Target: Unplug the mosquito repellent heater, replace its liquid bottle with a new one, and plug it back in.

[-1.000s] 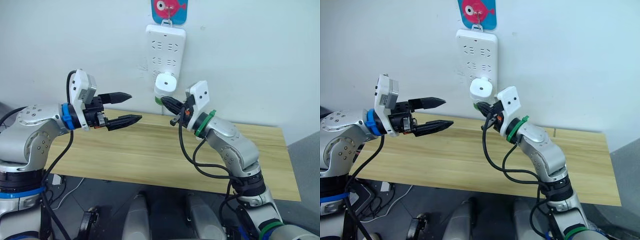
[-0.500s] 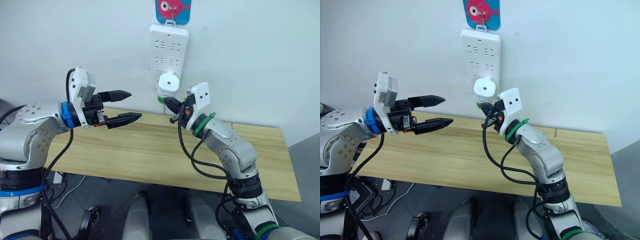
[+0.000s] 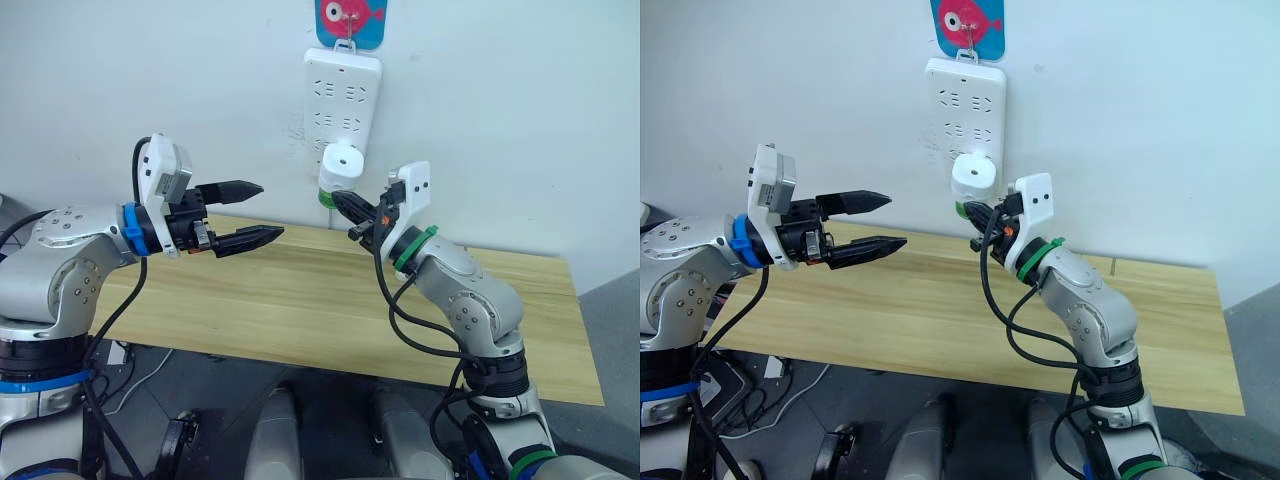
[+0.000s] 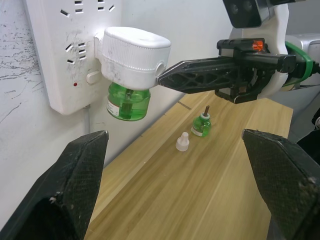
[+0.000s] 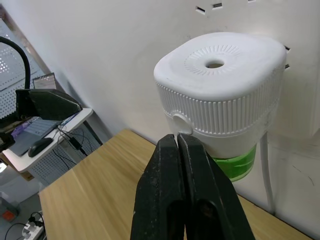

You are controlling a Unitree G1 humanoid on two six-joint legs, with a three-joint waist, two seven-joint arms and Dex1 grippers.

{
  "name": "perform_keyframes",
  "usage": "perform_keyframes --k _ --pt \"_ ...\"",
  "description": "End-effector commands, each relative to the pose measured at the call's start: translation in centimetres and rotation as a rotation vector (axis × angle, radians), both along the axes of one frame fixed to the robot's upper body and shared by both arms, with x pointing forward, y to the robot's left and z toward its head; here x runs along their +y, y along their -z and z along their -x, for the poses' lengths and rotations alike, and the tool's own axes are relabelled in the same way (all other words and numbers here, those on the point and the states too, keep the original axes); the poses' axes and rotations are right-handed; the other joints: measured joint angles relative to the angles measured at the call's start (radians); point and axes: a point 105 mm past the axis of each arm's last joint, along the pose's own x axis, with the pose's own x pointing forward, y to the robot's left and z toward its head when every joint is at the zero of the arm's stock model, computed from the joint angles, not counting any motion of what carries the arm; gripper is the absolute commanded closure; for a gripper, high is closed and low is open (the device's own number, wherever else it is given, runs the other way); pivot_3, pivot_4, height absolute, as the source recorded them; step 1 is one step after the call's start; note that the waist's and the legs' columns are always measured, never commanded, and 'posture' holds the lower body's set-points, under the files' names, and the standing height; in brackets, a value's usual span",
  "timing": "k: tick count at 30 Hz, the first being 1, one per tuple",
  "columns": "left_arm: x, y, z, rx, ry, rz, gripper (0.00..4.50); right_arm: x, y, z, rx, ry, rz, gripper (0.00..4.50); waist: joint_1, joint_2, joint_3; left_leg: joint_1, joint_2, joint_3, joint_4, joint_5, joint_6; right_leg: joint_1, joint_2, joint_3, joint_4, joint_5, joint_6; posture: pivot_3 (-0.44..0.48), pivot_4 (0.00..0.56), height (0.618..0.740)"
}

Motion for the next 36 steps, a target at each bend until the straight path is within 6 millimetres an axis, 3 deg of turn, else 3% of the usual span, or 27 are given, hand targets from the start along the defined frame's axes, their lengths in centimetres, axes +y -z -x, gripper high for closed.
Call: perform_keyframes --k 1,7,14,36 --pt "-0.2 -0.9 0.3 -0.033 0.013 -0.004 0.0 -1.9 -2.4 0.0 -0.082 0.076 -0.057 4.42 0.0 0.0 0.0 0.0 0.0 0.0 0.0 0.0 0.0 0.0 0.0 0.0 0.0 0.0 0.0 0.001 0.257 0.74" --pt "-0.2 -0.9 0.3 -0.036 0.012 -0.005 0.0 -0.4 -1.5 1.6 -0.054 -0.066 -0.009 4.42 0.0 0.0 0.0 0.0 0.0 0.0 0.0 0.0 0.0 0.0 0.0 0.0 0.0 0.0 0.0 0.001 0.257 0.74" --pt "-0.2 -0.8 0.3 -0.038 0.011 -0.006 0.0 0.2 -1.1 2.7 -0.049 -0.108 0.01 4.42 -0.002 0.0 0.0 0.0 0.0 -0.001 -0.004 0.0 0.0 -0.001 0.0 -0.001 -0.001 0.001 -0.002 0.007 0.249 0.74" --pt "-0.3 -0.8 0.3 -0.04 0.013 -0.012 0.0 0.6 -1.8 1.1 -0.094 -0.035 0.026 4.42 -0.004 0.0 0.0 0.0 0.0 0.0 -0.004 0.0 0.0 -0.001 0.0 -0.001 -0.001 0.001 -0.002 0.011 0.258 0.74"
